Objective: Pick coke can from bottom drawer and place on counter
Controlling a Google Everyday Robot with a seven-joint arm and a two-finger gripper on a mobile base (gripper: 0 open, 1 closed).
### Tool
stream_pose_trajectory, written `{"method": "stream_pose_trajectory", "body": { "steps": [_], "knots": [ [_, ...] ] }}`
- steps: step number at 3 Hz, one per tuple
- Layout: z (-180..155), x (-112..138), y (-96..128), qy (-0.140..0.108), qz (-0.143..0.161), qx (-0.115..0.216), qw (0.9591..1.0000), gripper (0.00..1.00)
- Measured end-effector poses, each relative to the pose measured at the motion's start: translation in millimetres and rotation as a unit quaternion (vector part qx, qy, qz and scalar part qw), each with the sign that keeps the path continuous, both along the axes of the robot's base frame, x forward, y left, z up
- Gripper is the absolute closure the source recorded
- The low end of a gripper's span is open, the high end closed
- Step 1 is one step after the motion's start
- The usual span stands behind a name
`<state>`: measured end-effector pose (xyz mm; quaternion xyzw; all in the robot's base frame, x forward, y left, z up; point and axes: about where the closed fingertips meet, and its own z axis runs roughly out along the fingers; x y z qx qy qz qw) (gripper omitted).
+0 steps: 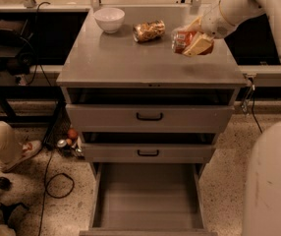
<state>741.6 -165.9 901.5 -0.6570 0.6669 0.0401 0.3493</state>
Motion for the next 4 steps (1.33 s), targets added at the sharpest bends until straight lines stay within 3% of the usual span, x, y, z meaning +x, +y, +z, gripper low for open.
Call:
{"method": "stream_pose_trajectory", "body": {
  "steps": [2, 4],
  "knots": [
    [-16, 10, 7, 0.042, -0.005, 0.028, 0.9987, 1.00],
    [-33, 21, 15, 0.063, -0.010, 0.051, 0.9967, 1.00]
  ]
}}
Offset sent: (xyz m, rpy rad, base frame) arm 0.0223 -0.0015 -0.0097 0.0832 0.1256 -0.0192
